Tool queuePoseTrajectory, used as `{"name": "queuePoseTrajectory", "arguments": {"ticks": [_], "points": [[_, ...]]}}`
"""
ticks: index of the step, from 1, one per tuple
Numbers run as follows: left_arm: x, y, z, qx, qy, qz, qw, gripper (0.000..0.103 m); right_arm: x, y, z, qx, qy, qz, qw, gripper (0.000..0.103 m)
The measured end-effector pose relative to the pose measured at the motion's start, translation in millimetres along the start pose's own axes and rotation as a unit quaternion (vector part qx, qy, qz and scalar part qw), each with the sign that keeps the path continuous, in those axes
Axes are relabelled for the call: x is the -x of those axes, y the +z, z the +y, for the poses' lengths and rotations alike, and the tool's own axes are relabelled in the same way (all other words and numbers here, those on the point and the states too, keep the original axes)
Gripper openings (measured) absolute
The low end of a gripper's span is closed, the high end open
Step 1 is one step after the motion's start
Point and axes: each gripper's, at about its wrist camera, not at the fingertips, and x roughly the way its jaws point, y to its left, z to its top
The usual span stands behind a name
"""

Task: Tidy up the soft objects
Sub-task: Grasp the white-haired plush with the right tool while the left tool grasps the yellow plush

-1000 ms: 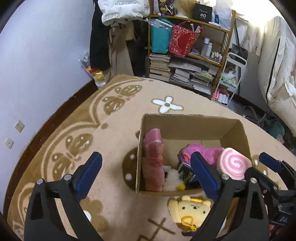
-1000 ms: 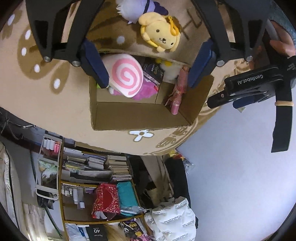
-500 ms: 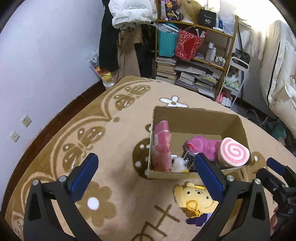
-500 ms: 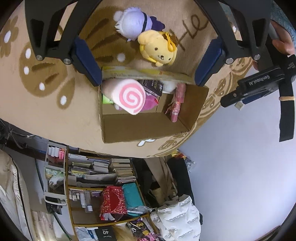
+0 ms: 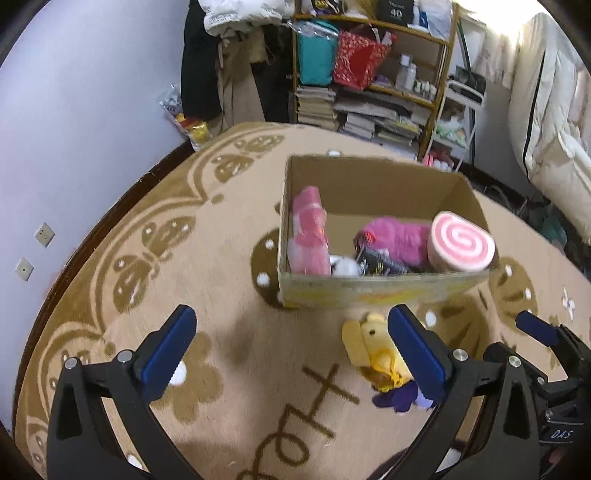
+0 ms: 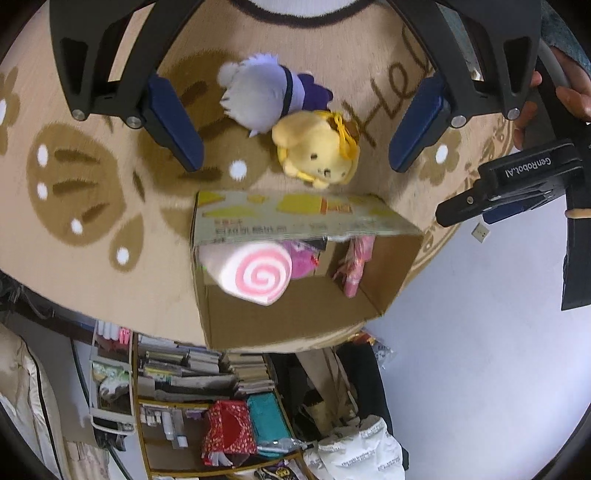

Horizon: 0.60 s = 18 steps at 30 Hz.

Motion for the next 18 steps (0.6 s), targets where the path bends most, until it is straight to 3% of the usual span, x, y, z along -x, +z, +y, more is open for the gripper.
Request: {"name": "queuePoseTrajectory", "arguments": {"ticks": [18], "points": [[-42, -25, -21, -0.034, -0.029, 0.049, 0.9978, 0.102, -32, -28, -12, -0.004, -0.010, 0.048, 0.999, 0.103]]}}
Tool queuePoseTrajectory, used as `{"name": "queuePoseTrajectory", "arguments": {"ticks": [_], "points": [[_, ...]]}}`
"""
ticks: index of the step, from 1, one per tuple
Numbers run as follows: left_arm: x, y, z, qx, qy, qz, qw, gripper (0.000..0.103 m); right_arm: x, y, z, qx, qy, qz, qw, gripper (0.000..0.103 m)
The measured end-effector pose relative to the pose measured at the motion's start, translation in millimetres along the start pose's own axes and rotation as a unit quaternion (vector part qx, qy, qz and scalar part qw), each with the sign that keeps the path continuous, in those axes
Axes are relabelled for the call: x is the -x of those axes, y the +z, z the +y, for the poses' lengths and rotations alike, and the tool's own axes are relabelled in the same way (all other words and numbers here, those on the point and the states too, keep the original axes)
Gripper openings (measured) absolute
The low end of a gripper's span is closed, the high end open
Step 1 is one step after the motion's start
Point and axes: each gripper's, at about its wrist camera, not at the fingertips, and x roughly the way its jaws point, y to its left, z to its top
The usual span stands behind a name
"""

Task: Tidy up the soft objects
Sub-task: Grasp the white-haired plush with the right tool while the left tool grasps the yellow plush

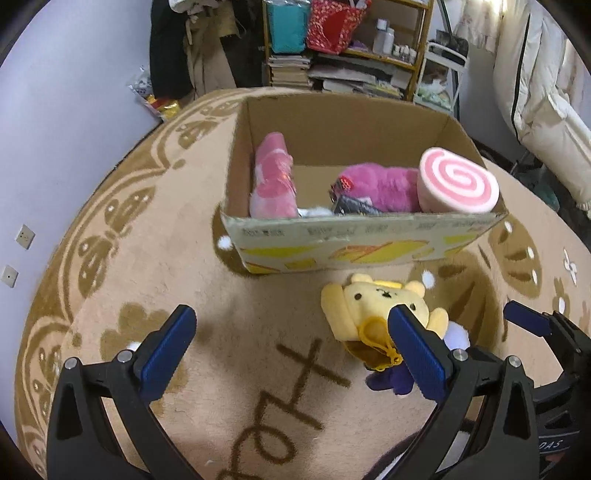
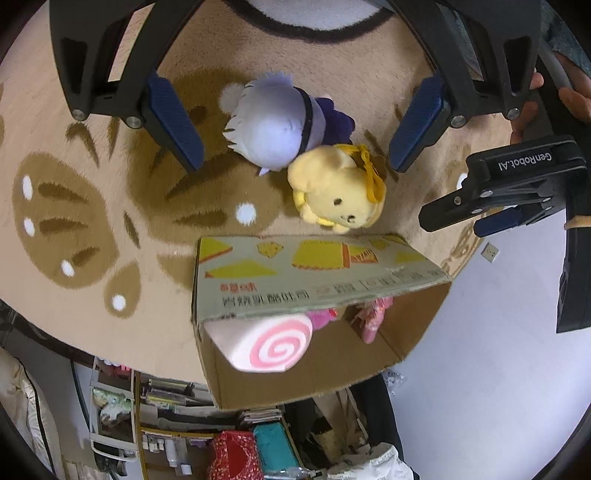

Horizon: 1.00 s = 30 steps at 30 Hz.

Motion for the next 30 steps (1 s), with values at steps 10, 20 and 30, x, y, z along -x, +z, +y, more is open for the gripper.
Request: {"name": "queuePoseTrajectory", "arguments": {"ticks": [10, 20, 30], "points": [[-21, 0, -7, -0.002, -0.032, 0.035, 0.9989, 0.102, -23, -10, -3, -0.001, 0.001, 0.031, 1.000, 0.103], [-45, -2, -25, -0.003, -0.056, 0.060, 0.9966, 0.102, -47, -15, -7, -0.008, 0.001, 0.056, 0.998, 0.103], [-64, -3, -46, -0.016, -0.082, 0.074, 0.9938, 0.103, -65, -17, -10, -0.025, 0.018, 0.073, 0.997, 0.103]]}}
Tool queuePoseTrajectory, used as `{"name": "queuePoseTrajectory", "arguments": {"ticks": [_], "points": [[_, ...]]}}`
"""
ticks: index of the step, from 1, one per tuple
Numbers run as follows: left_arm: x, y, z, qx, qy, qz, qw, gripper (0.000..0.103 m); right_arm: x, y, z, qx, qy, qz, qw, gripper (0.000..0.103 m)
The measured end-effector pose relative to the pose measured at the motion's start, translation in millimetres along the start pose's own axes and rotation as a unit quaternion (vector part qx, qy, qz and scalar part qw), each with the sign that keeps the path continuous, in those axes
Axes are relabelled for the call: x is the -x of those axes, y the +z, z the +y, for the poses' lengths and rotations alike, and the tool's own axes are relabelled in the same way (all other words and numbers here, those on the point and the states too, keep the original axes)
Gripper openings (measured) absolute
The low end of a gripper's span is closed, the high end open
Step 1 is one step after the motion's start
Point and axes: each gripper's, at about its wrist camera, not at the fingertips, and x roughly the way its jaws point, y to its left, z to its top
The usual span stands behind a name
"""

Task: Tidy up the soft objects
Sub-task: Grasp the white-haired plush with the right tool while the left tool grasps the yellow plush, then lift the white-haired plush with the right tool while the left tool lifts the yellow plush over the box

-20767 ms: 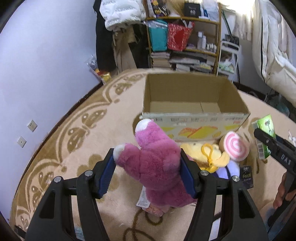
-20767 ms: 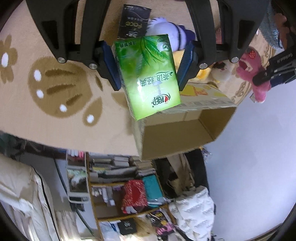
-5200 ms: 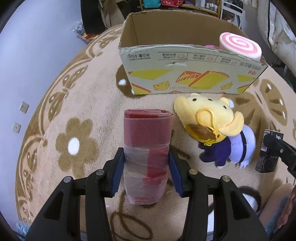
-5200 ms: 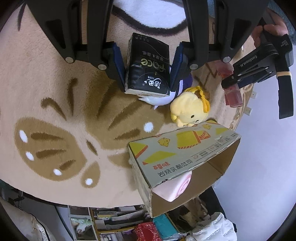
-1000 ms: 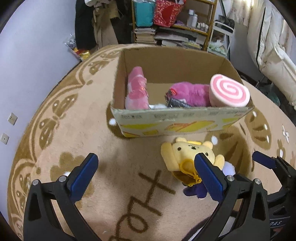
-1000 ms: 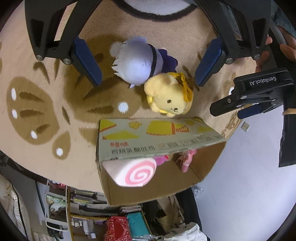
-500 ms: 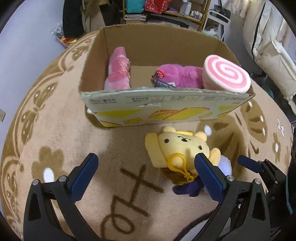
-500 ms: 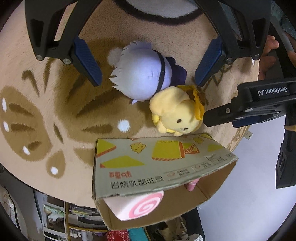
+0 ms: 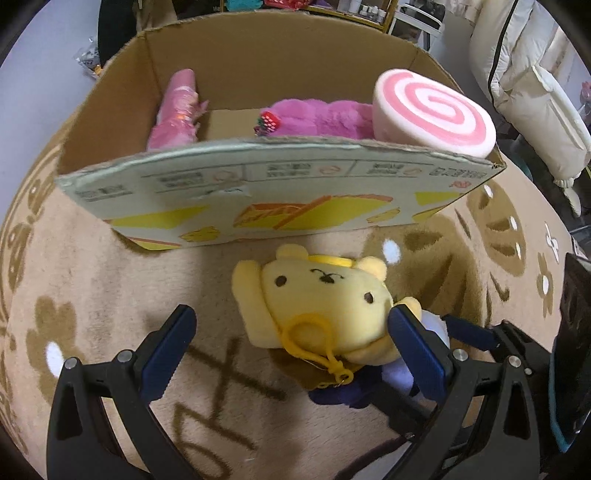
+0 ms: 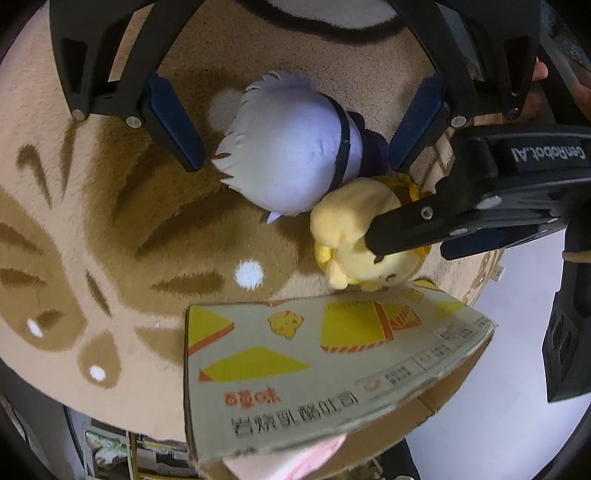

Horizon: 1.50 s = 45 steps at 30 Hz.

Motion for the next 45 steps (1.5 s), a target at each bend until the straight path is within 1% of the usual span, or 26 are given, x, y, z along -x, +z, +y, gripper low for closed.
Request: {"name": "queuePoseTrajectory", "arguments": {"ticks": [6, 10, 16, 21, 23, 25, 27, 29, 30, 34, 36, 39, 41, 45], "points": [[-5, 1, 3, 0.006, -0.021, -0.009, 0.9997, 0.102, -8, 1, 1, 0.000, -0.002, -0.001, 1.000, 0.103], [-16, 3, 4, 0.019, -0.037, -0.002, 0.9991, 0.103, -10, 1, -1, 0.001, -0.002, -0.001, 1.000, 0.103], [-21, 3, -1, 0.010, -0.028, -0.005, 0.9995, 0.103, -10, 0, -3, 0.002, -0.006, -0.001, 1.000, 0.103], [-27, 3, 1, 0.029, -0.036, -0.001, 0.9990, 0.102, -10, 0, -4, 0.000, -0.008, -0.003, 1.000, 0.101], [-28, 3, 4, 0.037, -0.040, 0.000, 0.9985, 0.099, -7, 0, -5, 0.000, -0.009, -0.006, 1.000, 0.097], [-26, 1, 10, 0.042, -0.051, 0.001, 0.9978, 0.092, -4, -1, -5, -0.001, -0.006, -0.011, 1.000, 0.091], [-24, 0, 11, 0.043, -0.059, 0.002, 0.9973, 0.088, -2, 0, -6, -0.002, -0.003, -0.012, 1.000, 0.089], [-22, -1, 9, 0.040, -0.063, -0.001, 0.9972, 0.081, -2, -1, -6, -0.001, -0.003, -0.015, 1.000, 0.088], [-21, -1, 8, 0.037, -0.067, -0.003, 0.9971, 0.075, -1, -1, -5, 0.000, -0.004, -0.016, 1.000, 0.087], [-14, -1, 6, 0.028, -0.074, -0.006, 0.9968, 0.068, -3, -3, 3, 0.012, -0.019, -0.020, 1.000, 0.087], [-13, -2, 7, 0.031, -0.079, -0.006, 0.9964, 0.066, -5, -4, 7, 0.015, -0.024, -0.021, 0.999, 0.087], [-11, -3, 11, 0.039, -0.082, -0.006, 0.9958, 0.065, -5, -4, 7, 0.011, -0.021, -0.022, 0.999, 0.087], [-8, -4, 13, 0.042, -0.069, -0.010, 0.9967, 0.065, -5, -4, 8, 0.011, -0.019, -0.023, 0.999, 0.085], [-4, -8, 14, 0.037, -0.047, -0.017, 0.9980, 0.064, -4, -5, 11, 0.019, -0.014, -0.025, 0.999, 0.076]]}}
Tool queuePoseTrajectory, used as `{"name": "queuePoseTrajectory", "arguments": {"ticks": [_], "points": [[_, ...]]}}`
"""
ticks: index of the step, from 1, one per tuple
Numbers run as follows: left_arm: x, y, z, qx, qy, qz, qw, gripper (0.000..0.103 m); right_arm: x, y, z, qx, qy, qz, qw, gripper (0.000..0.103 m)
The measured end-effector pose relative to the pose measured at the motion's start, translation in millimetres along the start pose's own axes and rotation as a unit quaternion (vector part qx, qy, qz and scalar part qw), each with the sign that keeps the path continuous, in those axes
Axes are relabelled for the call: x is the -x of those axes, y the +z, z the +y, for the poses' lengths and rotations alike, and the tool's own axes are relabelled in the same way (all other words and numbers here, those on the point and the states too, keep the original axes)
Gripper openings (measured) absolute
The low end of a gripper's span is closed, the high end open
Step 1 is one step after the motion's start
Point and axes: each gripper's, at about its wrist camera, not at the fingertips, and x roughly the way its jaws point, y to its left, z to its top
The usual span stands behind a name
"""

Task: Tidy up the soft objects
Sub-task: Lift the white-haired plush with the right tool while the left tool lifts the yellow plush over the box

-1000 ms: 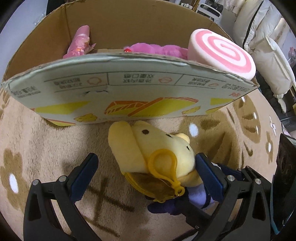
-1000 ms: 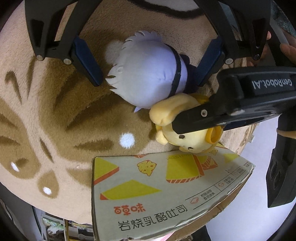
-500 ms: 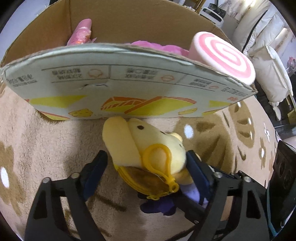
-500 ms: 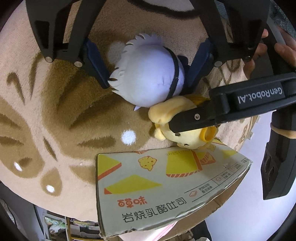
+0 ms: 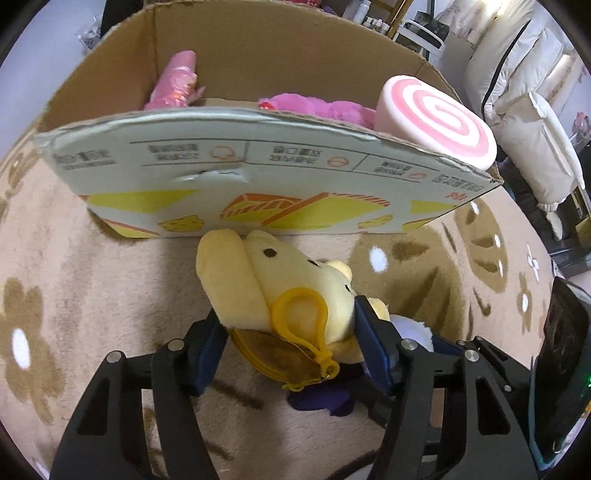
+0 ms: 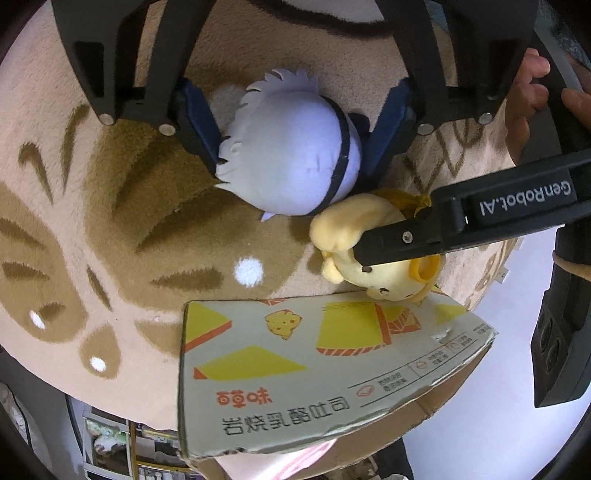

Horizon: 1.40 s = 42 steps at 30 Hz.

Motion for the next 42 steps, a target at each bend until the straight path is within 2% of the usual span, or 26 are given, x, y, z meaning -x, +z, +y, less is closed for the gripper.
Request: {"name": "queuePoseTrajectory", "arguments": {"ticks": [7, 16, 21, 34, 42], "points": [[8, -6, 5, 0.008, 0.033, -0.010, 0.9994, 0.064, 2, 0, 2, 0.004, 0.004, -0.001, 1.000, 0.066], [21, -12, 1, -0.013, 0.071, -0.031, 0.9969, 0.064, 11, -3, 2, -0.003, -0.011, -0.007, 1.000, 0.062], [31, -12, 8, 0.001, 0.065, -0.041, 0.9970, 0.064, 25, -11, -5, -0.026, -0.023, -0.021, 0.999, 0.062], [74, -27, 7, -0.001, 0.103, -0.079, 0.9915, 0.064, 73, -18, -26, -0.062, -0.011, -0.076, 0.995, 0.062], [114, -44, -5, -0.012, 0.138, -0.134, 0.9813, 0.064, 118, -21, -9, -0.034, -0.012, -0.152, 0.988, 0.062]]}}
